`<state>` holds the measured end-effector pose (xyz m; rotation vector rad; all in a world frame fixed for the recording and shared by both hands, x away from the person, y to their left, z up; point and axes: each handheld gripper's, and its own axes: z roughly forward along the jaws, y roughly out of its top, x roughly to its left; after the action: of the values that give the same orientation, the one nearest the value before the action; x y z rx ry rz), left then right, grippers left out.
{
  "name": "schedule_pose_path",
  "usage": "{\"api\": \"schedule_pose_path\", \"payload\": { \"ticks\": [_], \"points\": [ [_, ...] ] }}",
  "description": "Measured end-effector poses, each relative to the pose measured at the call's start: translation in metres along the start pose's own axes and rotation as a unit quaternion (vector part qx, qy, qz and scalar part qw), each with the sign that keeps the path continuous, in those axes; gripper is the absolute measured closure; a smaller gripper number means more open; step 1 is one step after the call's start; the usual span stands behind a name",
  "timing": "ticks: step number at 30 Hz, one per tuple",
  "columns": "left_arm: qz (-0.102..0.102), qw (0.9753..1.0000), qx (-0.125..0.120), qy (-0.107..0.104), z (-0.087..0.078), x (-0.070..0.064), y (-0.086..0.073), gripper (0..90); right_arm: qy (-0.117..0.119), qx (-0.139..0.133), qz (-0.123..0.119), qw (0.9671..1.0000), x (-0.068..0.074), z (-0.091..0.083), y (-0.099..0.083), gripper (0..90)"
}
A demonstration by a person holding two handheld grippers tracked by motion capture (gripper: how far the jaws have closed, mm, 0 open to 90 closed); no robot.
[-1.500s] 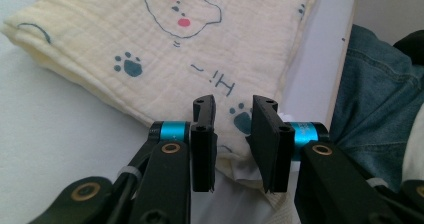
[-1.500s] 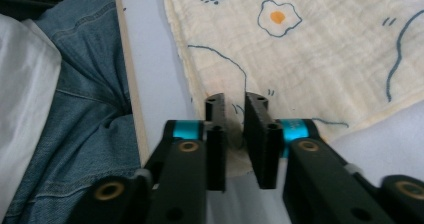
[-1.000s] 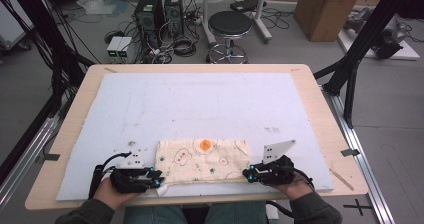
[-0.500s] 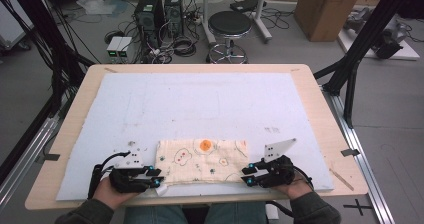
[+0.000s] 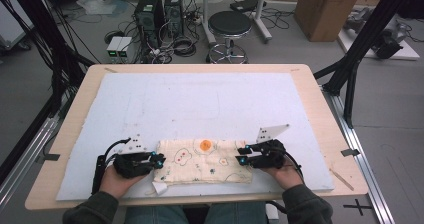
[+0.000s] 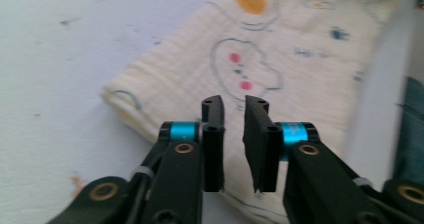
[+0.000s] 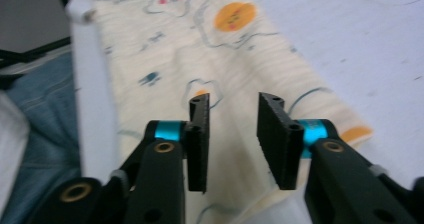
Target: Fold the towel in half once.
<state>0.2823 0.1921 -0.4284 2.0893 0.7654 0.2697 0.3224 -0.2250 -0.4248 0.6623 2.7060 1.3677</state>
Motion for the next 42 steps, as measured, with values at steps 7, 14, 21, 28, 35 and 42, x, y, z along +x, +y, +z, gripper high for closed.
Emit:
{"api": "schedule_pose_path", "payload": {
  "ticks": [7,14,21,28,35,42],
  "points": [
    [-0.029,0.9988,-0.008,0.038,0.021,0.02,0.011,85.1,-0.041,0.008,0.009,0.9991,-0.018,0.019,0.014,79.8],
    [-0.037,0.9984,0.021,0.037,0.028,0.028,0.008,84.2,-0.064,0.039,0.019,0.997,-0.027,0.025,0.012,81.0],
    [-0.035,0.9985,0.026,0.034,0.027,0.028,0.007,84.1,-0.071,0.041,0.026,0.9963,-0.03,0.022,0.003,80.9],
    [-0.031,0.9987,0.022,0.034,0.027,0.028,0.005,84.0,-0.075,0.03,0.028,0.9964,-0.032,0.014,-0.005,80.7],
    [-0.023,0.999,0.021,0.032,0.027,0.028,0.005,83.6,-0.066,0.026,0.036,0.9968,-0.033,0.014,-0.006,78.3],
    [-0.029,0.9994,0.012,0.015,0.025,0.027,0.007,72.9,-0.061,0.011,0.043,0.9972,-0.03,0.011,-0.004,70.1]
  ]
}}
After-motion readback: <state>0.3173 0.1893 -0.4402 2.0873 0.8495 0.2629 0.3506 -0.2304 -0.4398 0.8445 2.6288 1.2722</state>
